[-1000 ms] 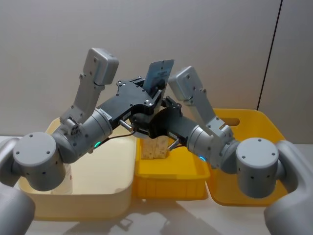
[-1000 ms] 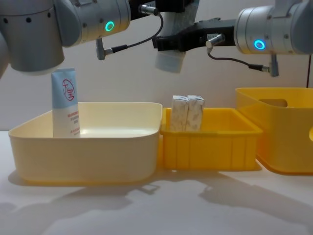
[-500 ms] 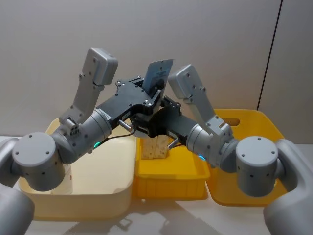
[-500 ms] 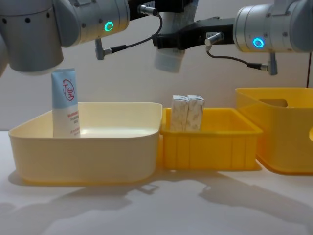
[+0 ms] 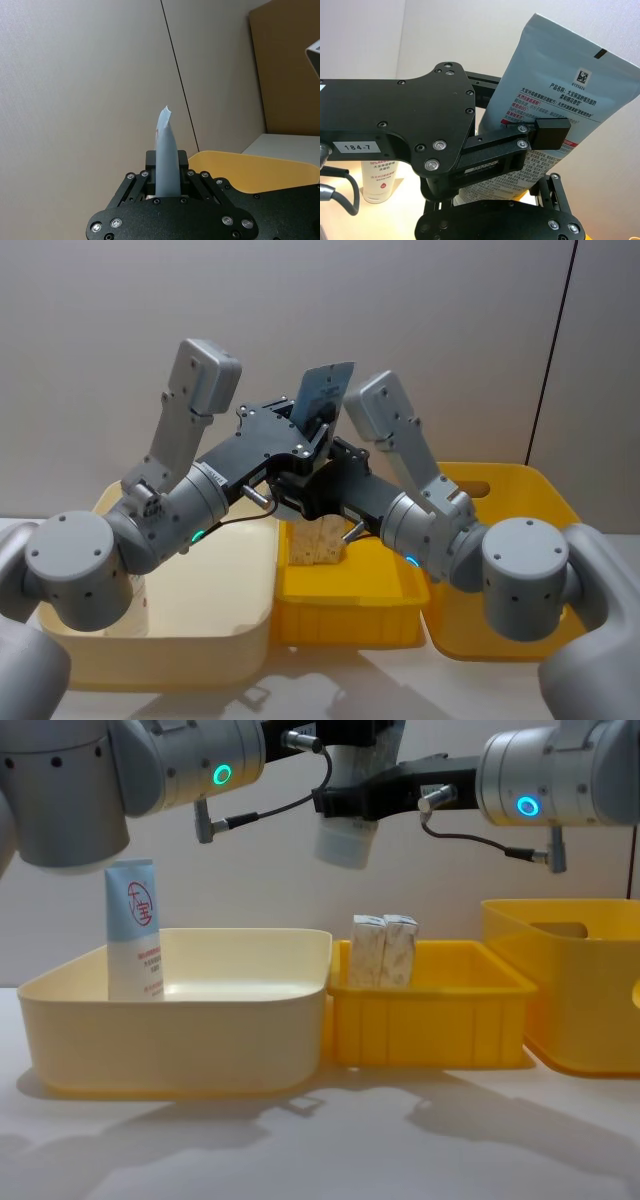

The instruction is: Bimanual collaborative sorting of washing and personal care products

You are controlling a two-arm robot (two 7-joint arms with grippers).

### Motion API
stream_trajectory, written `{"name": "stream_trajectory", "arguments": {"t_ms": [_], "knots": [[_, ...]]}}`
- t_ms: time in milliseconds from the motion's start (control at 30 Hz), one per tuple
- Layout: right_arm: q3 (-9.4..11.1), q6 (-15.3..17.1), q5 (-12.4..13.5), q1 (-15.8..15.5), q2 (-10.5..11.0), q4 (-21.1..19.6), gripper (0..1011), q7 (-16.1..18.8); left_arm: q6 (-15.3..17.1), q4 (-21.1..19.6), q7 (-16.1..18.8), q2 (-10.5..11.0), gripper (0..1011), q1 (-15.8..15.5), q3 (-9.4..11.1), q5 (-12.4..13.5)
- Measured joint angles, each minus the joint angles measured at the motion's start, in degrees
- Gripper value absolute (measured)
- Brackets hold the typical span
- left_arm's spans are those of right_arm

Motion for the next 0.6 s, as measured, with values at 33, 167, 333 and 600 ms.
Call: {"name": "stream_trajectory", "arguments": {"t_ms": [33,167,333,600], "knots": [[0.0,0.0,0.0,0.0,0.0,0.0,725,0.0,0.0,0.0,0.0,0.0,239,0.0,0.0,0.0],[0.0,0.0,0.0,0.0,0.0,0.0,703,0.0,0.0,0.0,0.0,0.0,239,0.0,0.0,0.0],[0.0,0.0,0.1,0.0,0.0,0.0,675,0.0,0.0,0.0,0.0,0.0,239,0.0,0.0,0.0],[0.0,0.0,0.1,0.0,0.0,0.0,635,0.0,0.0,0.0,0.0,0.0,239,0.0,0.0,0.0]]}}
